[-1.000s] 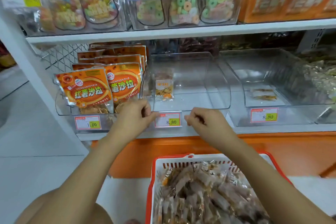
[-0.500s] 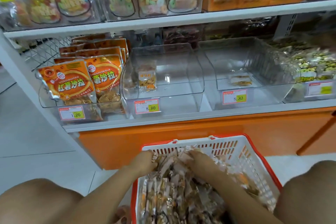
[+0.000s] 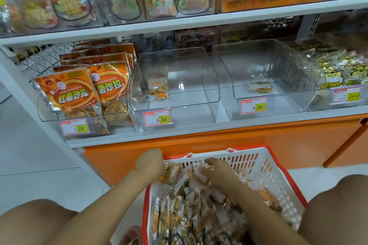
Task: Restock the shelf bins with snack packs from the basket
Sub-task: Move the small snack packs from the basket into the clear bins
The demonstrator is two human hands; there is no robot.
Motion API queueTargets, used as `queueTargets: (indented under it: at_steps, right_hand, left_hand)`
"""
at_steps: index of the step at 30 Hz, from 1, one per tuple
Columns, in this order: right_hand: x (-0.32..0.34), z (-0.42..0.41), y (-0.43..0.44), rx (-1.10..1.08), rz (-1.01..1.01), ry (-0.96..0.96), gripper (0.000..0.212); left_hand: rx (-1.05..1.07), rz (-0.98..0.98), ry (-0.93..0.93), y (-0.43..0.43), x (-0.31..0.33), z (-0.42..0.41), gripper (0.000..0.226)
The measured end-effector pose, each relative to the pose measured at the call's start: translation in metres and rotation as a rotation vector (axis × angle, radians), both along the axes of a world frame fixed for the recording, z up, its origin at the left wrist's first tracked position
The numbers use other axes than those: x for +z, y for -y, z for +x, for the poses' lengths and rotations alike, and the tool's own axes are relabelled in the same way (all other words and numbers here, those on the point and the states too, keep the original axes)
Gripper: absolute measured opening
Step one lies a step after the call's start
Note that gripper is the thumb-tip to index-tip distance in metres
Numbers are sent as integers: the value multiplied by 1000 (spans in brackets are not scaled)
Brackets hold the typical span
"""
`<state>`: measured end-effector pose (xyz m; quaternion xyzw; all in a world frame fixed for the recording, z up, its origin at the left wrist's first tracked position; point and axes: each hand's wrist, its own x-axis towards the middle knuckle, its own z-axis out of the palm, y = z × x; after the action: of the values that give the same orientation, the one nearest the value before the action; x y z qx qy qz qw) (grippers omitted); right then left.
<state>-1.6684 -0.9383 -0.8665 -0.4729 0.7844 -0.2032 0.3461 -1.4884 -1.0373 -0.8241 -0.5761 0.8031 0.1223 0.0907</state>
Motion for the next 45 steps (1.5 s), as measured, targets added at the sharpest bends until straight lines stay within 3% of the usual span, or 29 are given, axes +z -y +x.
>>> queueTargets:
  at_steps: [4, 8, 13, 17, 21, 23, 24, 27, 30, 32, 35, 39, 45]
  right_hand:
    - [31, 4, 6, -5, -159, 397, 57]
    - [68, 8, 6, -56, -358, 656, 24]
    - [110, 11, 7, -172, -527, 721, 19]
    - [130, 7, 16, -126, -504, 749, 60]
    - [146, 7, 35, -91, -412, 731, 73]
    - [156, 9, 48, -92, -409, 737, 72]
    - [162, 11, 53, -67, -425, 712, 59]
    - [180, 12, 73, -25, -512, 625, 15]
    - [194, 7, 101, -86, -571, 523, 14]
    - [199, 2, 123, -111, -570, 451, 19]
    - [194, -2, 161, -123, -512, 364, 25]
    - [178, 3, 209, -97, -284, 229, 34]
    - [152, 20, 252, -32, -129, 29, 44]
  left_hand:
    - [-46, 150, -229, 6, 43, 9, 24]
    - [9, 400, -628, 6, 88, 19, 19]
    - [-41, 520, -902, 17, 125, 27, 9]
    - [-1, 489, -1081, 25, 134, 22, 9]
    - [91, 427, -1295, 33, 136, 15, 11]
    - [127, 381, -1382, 36, 139, 14, 12]
    - [136, 363, -1409, 38, 141, 14, 13]
    - [131, 189, -1336, 46, 142, 22, 14]
    - [141, -277, -1046, 64, 137, 38, 4]
    - [200, -430, -928, 74, 135, 49, 7]
    - [242, -433, -860, 86, 129, 56, 19]
    - [211, -421, -821, 94, 124, 57, 31]
    - [91, -437, -765, 96, 122, 53, 26]
